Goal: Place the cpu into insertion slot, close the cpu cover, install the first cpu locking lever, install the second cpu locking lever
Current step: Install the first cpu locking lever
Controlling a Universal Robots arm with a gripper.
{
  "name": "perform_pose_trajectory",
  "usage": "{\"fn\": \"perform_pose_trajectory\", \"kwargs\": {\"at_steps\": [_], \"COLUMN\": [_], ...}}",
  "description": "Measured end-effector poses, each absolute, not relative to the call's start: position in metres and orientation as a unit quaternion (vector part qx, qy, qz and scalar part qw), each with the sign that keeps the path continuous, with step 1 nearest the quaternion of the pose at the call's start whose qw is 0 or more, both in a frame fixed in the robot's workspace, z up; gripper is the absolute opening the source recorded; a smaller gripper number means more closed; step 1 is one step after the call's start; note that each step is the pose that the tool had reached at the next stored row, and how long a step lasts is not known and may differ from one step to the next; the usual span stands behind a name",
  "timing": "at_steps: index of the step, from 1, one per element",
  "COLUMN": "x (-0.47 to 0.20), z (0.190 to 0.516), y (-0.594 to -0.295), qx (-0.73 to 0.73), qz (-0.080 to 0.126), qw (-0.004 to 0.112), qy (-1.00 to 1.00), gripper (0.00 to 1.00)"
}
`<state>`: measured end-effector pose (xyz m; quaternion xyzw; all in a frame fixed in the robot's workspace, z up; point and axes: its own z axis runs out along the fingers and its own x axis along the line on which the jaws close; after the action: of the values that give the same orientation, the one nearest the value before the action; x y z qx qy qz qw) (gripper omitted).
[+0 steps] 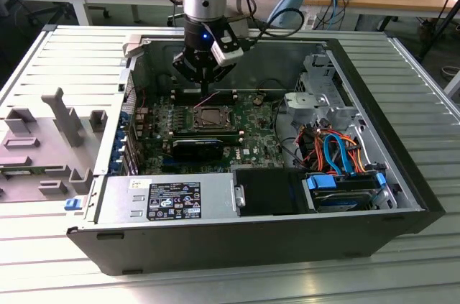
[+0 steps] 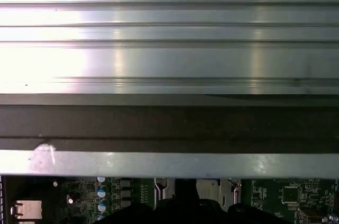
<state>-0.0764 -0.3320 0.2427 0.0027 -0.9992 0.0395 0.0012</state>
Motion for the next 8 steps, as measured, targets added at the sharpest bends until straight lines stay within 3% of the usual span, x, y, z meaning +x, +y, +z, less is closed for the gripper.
{"fn": "perform_pose_trajectory", "kwargs": {"at_steps": [8], "x": [-0.095], "z": [0.23], "y": [-0.332], "qx": [0.003], "qz": [0.04], "qw": [0.001], "qy": [-0.999], "gripper": [0.11]}}
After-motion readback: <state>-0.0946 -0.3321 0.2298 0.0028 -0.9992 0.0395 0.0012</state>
